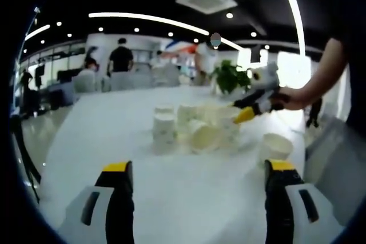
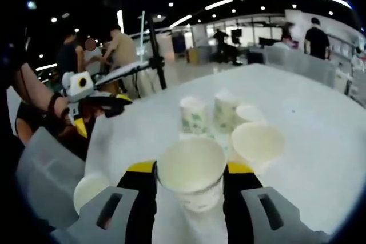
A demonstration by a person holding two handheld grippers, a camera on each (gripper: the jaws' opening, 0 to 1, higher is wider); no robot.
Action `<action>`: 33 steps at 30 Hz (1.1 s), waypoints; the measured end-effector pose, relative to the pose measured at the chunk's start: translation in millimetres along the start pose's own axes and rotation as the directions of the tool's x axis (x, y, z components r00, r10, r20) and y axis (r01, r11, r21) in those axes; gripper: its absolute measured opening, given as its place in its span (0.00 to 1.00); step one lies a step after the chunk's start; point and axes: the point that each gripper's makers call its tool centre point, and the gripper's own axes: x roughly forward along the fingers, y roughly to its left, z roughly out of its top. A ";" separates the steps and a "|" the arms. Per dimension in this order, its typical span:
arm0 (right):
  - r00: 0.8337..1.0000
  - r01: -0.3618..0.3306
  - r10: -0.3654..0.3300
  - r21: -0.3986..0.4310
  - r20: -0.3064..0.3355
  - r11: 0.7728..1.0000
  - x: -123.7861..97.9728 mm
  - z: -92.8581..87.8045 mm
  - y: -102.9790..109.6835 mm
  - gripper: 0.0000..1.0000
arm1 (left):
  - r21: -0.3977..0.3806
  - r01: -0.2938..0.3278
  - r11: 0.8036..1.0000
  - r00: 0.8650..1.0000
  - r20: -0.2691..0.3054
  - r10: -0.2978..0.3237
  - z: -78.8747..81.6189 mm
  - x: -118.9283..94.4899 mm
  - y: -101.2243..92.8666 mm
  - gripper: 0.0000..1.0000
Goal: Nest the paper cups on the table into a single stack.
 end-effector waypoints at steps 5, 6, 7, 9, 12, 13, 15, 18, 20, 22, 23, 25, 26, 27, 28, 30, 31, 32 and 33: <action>1.000 0.012 -0.012 0.003 0.012 1.000 -6.7 3.5 1.6 0.42 | 0.000 0.001 1.000 1.000 0.002 -0.001 4.4 -1.3 -2.8 0.93; 1.000 0.015 -0.015 -0.004 0.012 1.000 -7.5 3.9 1.8 0.42 | 0.001 0.001 1.000 1.000 0.003 -0.001 4.3 -3.1 -2.2 0.93; 1.000 0.015 -0.015 -0.004 0.016 1.000 -8.7 4.9 2.1 0.42 | 0.006 0.000 1.000 1.000 0.006 -0.001 5.4 -4.2 -1.5 0.93; 1.000 0.017 -0.017 0.003 0.024 1.000 -11.6 7.8 1.5 0.42 | 0.008 0.001 1.000 1.000 0.007 -0.001 7.1 -4.7 -1.6 0.94; 0.999 0.026 -0.026 0.001 0.039 1.000 -17.9 13.0 0.7 0.42 | 0.016 0.006 1.000 1.000 0.003 -0.006 10.1 -5.0 -4.0 0.94; 0.999 0.027 -0.027 0.002 0.043 1.000 -19.6 14.2 0.9 0.42 | 0.017 0.008 1.000 1.000 0.006 -0.008 11.3 -5.4 -4.4 0.94; 0.998 0.032 -0.032 -0.003 0.052 0.999 -22.7 17.7 1.2 0.42 | 0.023 0.007 1.000 1.000 0.004 -0.007 11.6 -6.2 -3.7 0.94; 0.998 0.033 -0.032 -0.010 0.062 0.999 -27.1 23.2 3.1 0.42 | 0.026 0.008 1.000 1.000 0.008 -0.009 12.0 -7.2 -3.5 0.94; 0.997 0.033 -0.032 -0.012 0.069 0.999 -30.5 27.3 3.5 0.42 | 0.024 0.010 1.000 1.000 0.008 -0.010 12.4 -7.6 -5.0 0.94; 0.996 0.036 -0.034 -0.019 0.078 0.999 -34.0 31.5 3.6 0.42 | 0.029 0.013 0.999 1.000 0.005 -0.013 11.8 -7.9 -6.2 0.94; 0.996 0.035 -0.033 -0.021 0.083 0.999 -35.5 33.6 4.3 0.42 | 0.031 0.015 0.999 1.000 0.003 -0.015 11.8 -8.0 -7.0 0.94; 0.995 0.033 -0.030 -0.029 0.096 0.999 -38.1 36.1 4.8 0.42 | 0.041 0.019 0.999 1.000 0.001 -0.019 12.3 -8.1 -9.1 0.94; 0.995 0.034 -0.031 -0.029 0.095 0.999 -38.9 36.5 4.7 0.42 | 0.041 0.021 0.999 1.000 0.002 -0.021 12.8 -8.1 -9.8 0.94; 0.994 0.032 -0.029 -0.030 0.103 0.999 -40.5 38.2 5.4 0.42 | 0.040 0.022 0.999 1.000 0.004 -0.022 13.2 -8.1 -10.0 0.94; 0.994 0.031 -0.028 -0.029 0.109 0.999 -41.7 39.2 6.3 0.42 | 0.039 0.021 0.999 1.000 0.005 -0.022 13.3 -8.1 -9.8 0.94; 0.994 0.034 -0.030 -0.038 0.106 0.999 -44.2 40.1 8.2 0.42 | 0.038 0.021 0.999 1.000 0.006 -0.022 13.7 -8.2 -10.7 0.94; 0.993 0.033 -0.029 -0.038 0.111 0.999 -46.6 42.3 9.9 0.42 | 0.039 0.022 0.999 1.000 0.006 -0.023 13.8 -8.2 -11.3 0.94; 0.993 0.033 -0.028 -0.037 0.114 0.999 -47.6 43.5 10.5 0.42 | 0.040 0.024 0.999 1.000 0.006 -0.024 13.8 -8.0 -12.1 0.93; 0.991 0.029 -0.024 -0.037 0.134 0.999 -50.7 48.7 13.2 0.42 | 0.039 0.024 0.999 1.000 0.006 -0.025 13.8 -7.9 -12.6 0.93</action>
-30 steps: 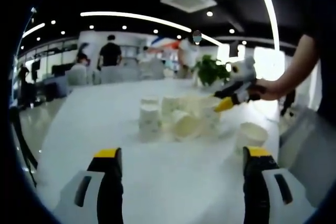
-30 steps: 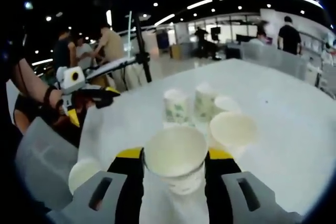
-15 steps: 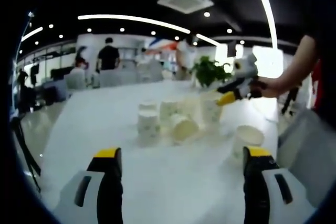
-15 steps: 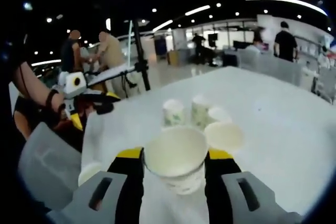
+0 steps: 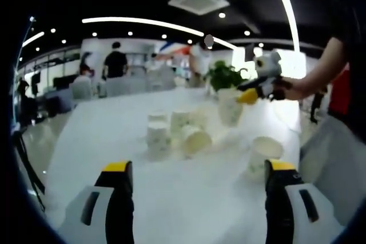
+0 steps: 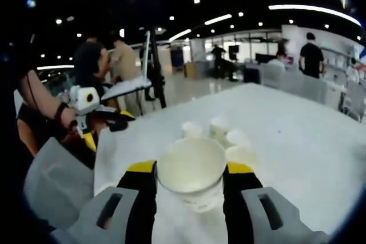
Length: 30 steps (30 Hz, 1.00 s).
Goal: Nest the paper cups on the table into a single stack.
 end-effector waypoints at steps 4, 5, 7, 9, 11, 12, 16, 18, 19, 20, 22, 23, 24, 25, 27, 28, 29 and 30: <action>0.999 -0.002 0.002 -0.005 0.039 1.000 -8.0 14.9 4.9 0.42 | 0.006 -0.001 1.000 1.000 0.011 0.001 3.3 1.4 -1.4 0.94; 0.999 -0.002 0.002 -0.007 0.043 1.000 -9.5 17.1 5.9 0.42 | 0.008 0.000 1.000 1.000 0.011 0.000 3.8 1.6 -1.9 0.94; 0.998 0.002 -0.001 -0.024 0.057 1.000 -13.7 23.6 8.3 0.42 | 0.008 0.002 1.000 1.000 0.011 -0.003 5.0 2.0 -3.1 0.94; 0.998 0.001 0.000 -0.026 0.070 1.000 -17.9 30.7 10.3 0.42 | 0.013 0.004 1.000 1.000 0.012 -0.004 5.5 2.2 -3.5 0.93; 0.996 0.000 0.004 -0.038 0.092 0.999 -22.0 38.8 12.7 0.42 | 0.013 0.007 1.000 1.000 0.013 -0.007 6.8 2.2 -4.5 0.93; 0.996 0.003 0.001 -0.042 0.092 0.999 -23.4 40.5 12.9 0.42 | 0.016 0.007 1.000 1.000 0.015 -0.008 7.8 2.0 -5.0 0.93; 0.994 0.001 0.004 -0.043 0.111 0.999 -30.6 49.2 15.5 0.42 | 0.010 0.007 1.000 1.000 0.013 -0.007 8.5 1.4 -6.3 0.93; 0.992 0.002 0.004 -0.046 0.123 0.999 -34.0 53.0 17.6 0.42 | 0.017 0.010 1.000 1.000 0.014 -0.010 9.4 1.2 -7.5 0.93; 0.992 0.000 0.006 -0.046 0.127 0.999 -35.3 54.4 18.6 0.42 | 0.021 0.009 1.000 1.000 0.016 -0.009 10.2 0.9 -7.7 0.93; 0.992 0.000 0.006 -0.049 0.129 0.999 -36.6 55.4 19.6 0.42 | 0.026 0.003 1.000 1.000 0.015 -0.004 10.6 0.7 -7.0 0.94; 0.991 0.007 0.001 -0.058 0.136 0.998 -40.0 58.5 21.4 0.42 | 0.024 0.003 1.000 1.000 0.025 -0.004 12.7 0.1 -7.3 0.93; 0.990 0.006 0.002 -0.055 0.142 0.998 -41.3 59.7 21.9 0.42 | 0.023 0.004 1.000 1.000 0.026 -0.004 13.1 0.1 -7.5 0.93; 0.989 0.006 0.001 -0.050 0.147 0.999 -42.5 60.8 22.2 0.42 | 0.024 0.003 1.000 1.000 0.024 -0.004 12.9 0.3 -7.8 0.94; 0.989 0.007 0.000 -0.046 0.150 0.999 -43.2 61.5 22.6 0.42 | 0.025 0.004 1.000 1.000 0.021 -0.004 12.7 0.2 -8.1 0.93; 0.987 -0.001 0.007 -0.036 0.163 0.999 -44.8 65.0 25.7 0.42 | 0.024 0.006 1.000 1.000 0.022 -0.007 13.4 0.0 -9.0 0.94; 0.986 -0.004 0.010 -0.037 0.166 0.999 -45.4 66.5 27.6 0.42 | 0.022 0.006 1.000 1.000 0.020 -0.007 12.7 -0.2 -8.4 0.94; 0.986 -0.008 0.013 -0.031 0.168 0.999 -45.8 68.4 29.2 0.42 | 0.023 0.005 1.000 1.000 0.019 -0.006 12.4 -0.5 -7.8 0.94; 0.985 -0.012 0.016 -0.024 0.174 1.000 -46.5 71.0 30.9 0.42 | 0.023 0.004 1.000 1.000 0.020 -0.005 12.7 -0.9 -7.6 0.94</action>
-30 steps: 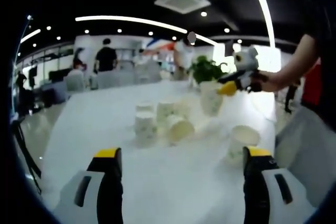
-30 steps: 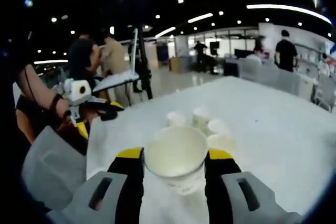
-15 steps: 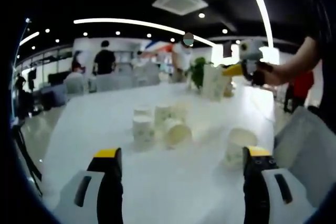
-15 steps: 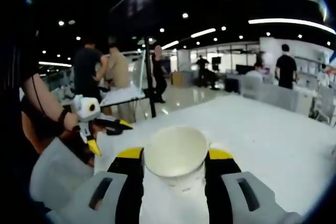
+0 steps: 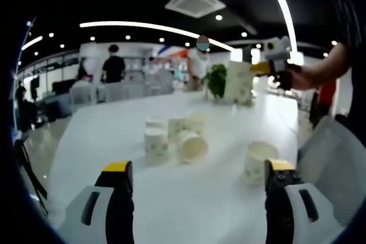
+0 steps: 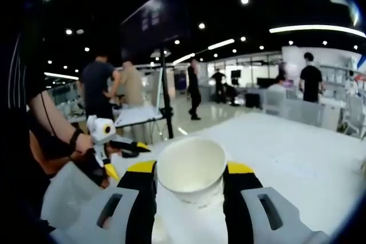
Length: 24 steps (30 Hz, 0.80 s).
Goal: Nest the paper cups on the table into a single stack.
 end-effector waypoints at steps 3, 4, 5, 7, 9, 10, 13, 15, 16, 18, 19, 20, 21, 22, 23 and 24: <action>1.000 -0.015 0.015 -0.008 0.016 1.000 0.3 8.5 7.1 0.42 | 0.000 0.001 1.000 1.000 -0.002 -0.001 -0.7 -1.4 -0.5 0.93; 1.000 -0.020 0.020 -0.007 0.019 1.000 0.4 10.1 8.8 0.42 | -0.001 0.002 1.000 1.000 -0.003 -0.002 -0.7 -1.7 -1.2 0.93; 0.999 -0.030 0.030 -0.004 0.029 1.000 0.6 12.2 10.5 0.42 | -0.001 0.003 1.000 1.000 -0.004 -0.003 -0.8 -2.0 -1.7 0.93; 0.999 -0.036 0.037 -0.007 0.027 0.999 1.3 14.3 13.7 0.42 | 0.000 0.002 1.000 1.000 -0.005 -0.002 -3.0 -2.6 -0.7 0.93; 0.998 -0.051 0.051 0.002 0.033 0.999 1.8 15.9 16.9 0.42 | -0.002 0.002 1.000 1.000 -0.003 -0.002 -3.0 -3.4 -0.7 0.93; 0.998 -0.051 0.051 0.000 0.030 0.999 2.0 15.9 17.4 0.42 | -0.003 0.001 1.000 1.000 -0.004 -0.002 -3.1 -3.6 -0.7 0.93; 0.998 -0.063 0.063 0.000 0.029 0.998 3.0 16.3 20.6 0.41 | -0.004 0.001 1.000 1.000 -0.004 -0.001 -4.0 -4.1 -0.5 0.93; 0.997 -0.069 0.069 -0.001 0.030 0.998 3.2 16.8 23.1 0.41 | -0.006 0.001 1.000 1.000 -0.007 -0.001 -5.4 -4.5 -0.4 0.93; 0.997 -0.072 0.072 0.002 0.032 0.997 3.2 17.1 24.3 0.41 | -0.006 -0.001 1.000 1.000 -0.008 0.001 -5.7 -4.6 -0.2 0.93; 0.996 -0.083 0.082 0.014 0.038 0.996 2.5 17.4 28.0 0.41 | -0.008 -0.003 1.000 1.000 -0.009 0.003 -6.8 -4.6 -0.1 0.93; 0.995 -0.086 0.085 0.017 0.042 0.996 1.9 17.8 29.6 0.41 | -0.010 -0.002 1.000 1.000 -0.007 0.002 -7.1 -4.6 -0.3 0.93; 0.995 -0.092 0.091 0.021 0.045 0.996 1.5 18.1 31.7 0.41 | -0.008 -0.002 1.000 1.000 -0.008 0.002 -7.1 -4.6 -0.7 0.93; 0.994 -0.101 0.099 0.024 0.048 0.995 1.3 18.1 34.5 0.41 | -0.007 -0.003 1.000 1.000 -0.009 0.003 -7.3 -4.5 -1.0 0.93; 0.993 -0.111 0.109 0.024 0.045 0.994 1.1 17.0 38.5 0.41 | -0.009 -0.004 1.000 1.000 -0.011 0.004 -8.0 -4.6 -0.7 0.92; 0.992 -0.120 0.120 0.022 0.040 0.992 0.7 14.8 42.6 0.41 | -0.014 -0.004 1.000 1.000 -0.009 0.004 -8.5 -4.7 -0.4 0.92; 0.990 -0.135 0.134 0.022 0.039 0.991 0.4 13.4 46.3 0.41 | -0.013 -0.005 1.000 1.000 -0.008 0.005 -8.3 -4.7 -0.6 0.92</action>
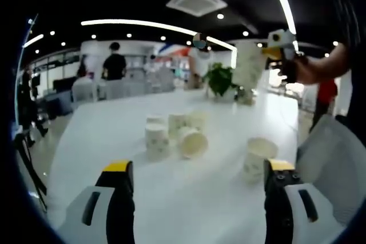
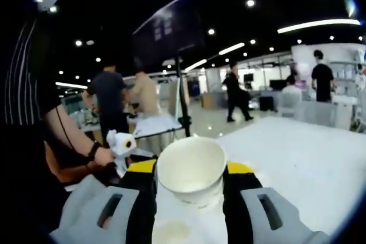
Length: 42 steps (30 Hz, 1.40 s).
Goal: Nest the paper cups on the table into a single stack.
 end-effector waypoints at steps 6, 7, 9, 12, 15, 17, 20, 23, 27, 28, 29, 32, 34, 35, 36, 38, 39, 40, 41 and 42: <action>0.999 -0.036 0.035 -0.040 -0.033 0.999 -0.3 -12.6 14.7 0.41 | -0.002 -0.006 1.000 1.000 0.002 0.006 0.3 -0.4 -0.5 0.92; 0.999 -0.040 0.039 -0.040 -0.035 0.998 0.1 -13.2 16.6 0.41 | -0.001 -0.005 1.000 1.000 0.002 0.005 -0.2 -0.5 -0.6 0.92; 0.998 -0.053 0.052 -0.036 -0.028 0.998 0.1 -13.5 20.1 0.41 | -0.002 -0.001 1.000 1.000 -0.002 0.001 -0.6 -0.7 -1.7 0.92; 0.998 -0.057 0.055 -0.040 -0.041 0.998 0.4 -17.8 22.7 0.42 | 0.000 -0.005 1.000 1.000 -0.007 0.005 -2.9 -1.5 -0.5 0.93; 0.997 -0.065 0.064 -0.035 -0.042 0.997 0.2 -20.3 25.9 0.42 | 0.000 -0.012 1.000 1.000 0.001 0.012 -0.2 -3.0 -0.3 0.93; 0.996 -0.076 0.075 -0.030 -0.042 0.997 0.4 -22.0 29.7 0.42 | -0.003 -0.011 1.000 1.000 0.001 0.011 -0.1 -3.5 -0.9 0.93; 0.995 -0.090 0.088 -0.033 -0.050 0.995 0.9 -26.4 35.1 0.42 | -0.001 -0.009 1.000 1.000 -0.003 0.009 -1.3 -4.2 -1.9 0.93; 0.994 -0.102 0.101 -0.018 -0.052 0.995 0.8 -31.9 38.8 0.42 | -0.003 -0.010 1.000 1.000 -0.004 0.010 -4.2 -5.8 -1.7 0.93; 0.991 -0.115 0.113 -0.014 -0.073 0.993 0.9 -40.9 42.8 0.42 | -0.006 -0.012 1.000 1.000 -0.007 0.012 -5.7 -6.6 -2.1 0.92; 0.990 -0.118 0.117 -0.010 -0.073 0.993 0.8 -42.6 43.4 0.42 | -0.009 -0.013 1.000 1.000 -0.008 0.013 -6.3 -6.7 -2.3 0.92; 0.990 -0.120 0.120 -0.007 -0.074 0.993 0.7 -44.5 43.9 0.42 | -0.010 -0.013 1.000 1.000 -0.009 0.013 -6.5 -6.6 -2.3 0.92; 0.988 -0.126 0.126 0.013 -0.086 0.992 0.4 -53.0 45.3 0.42 | -0.010 -0.011 1.000 1.000 -0.009 0.011 -5.6 -5.8 -4.2 0.92; 0.987 -0.128 0.129 0.020 -0.093 0.992 1.1 -57.7 46.8 0.42 | -0.015 -0.013 1.000 1.000 -0.016 0.013 -6.0 -5.5 -4.2 0.92; 0.987 -0.130 0.131 0.020 -0.097 0.991 1.5 -59.6 47.2 0.41 | -0.017 -0.013 1.000 1.000 -0.016 0.013 -5.8 -5.5 -4.2 0.92; 0.986 -0.130 0.132 0.021 -0.104 0.991 1.9 -62.2 47.2 0.41 | -0.016 -0.013 1.000 1.000 -0.013 0.013 -5.7 -5.5 -3.5 0.92; 0.986 -0.131 0.133 0.031 -0.105 0.991 3.3 -64.9 46.8 0.41 | -0.013 -0.012 1.000 1.000 -0.013 0.012 -5.6 -5.4 -2.7 0.92; 0.985 -0.131 0.134 0.036 -0.109 0.991 4.1 -65.5 47.1 0.41 | -0.014 -0.011 1.000 1.000 -0.012 0.011 -5.5 -5.3 -2.5 0.92; 0.985 -0.129 0.133 0.036 -0.112 0.991 5.0 -67.0 46.8 0.41 | -0.014 -0.011 1.000 1.000 -0.014 0.010 -5.6 -5.2 -2.0 0.92; 0.985 -0.128 0.131 0.036 -0.113 0.991 5.8 -67.7 45.7 0.41 | -0.014 -0.012 1.000 1.000 -0.018 0.012 -6.1 -4.8 -1.2 0.92; 0.985 -0.127 0.130 0.038 -0.114 0.991 6.4 -68.6 44.7 0.41 | -0.015 -0.013 1.000 1.000 -0.020 0.013 -6.2 -4.6 -0.7 0.92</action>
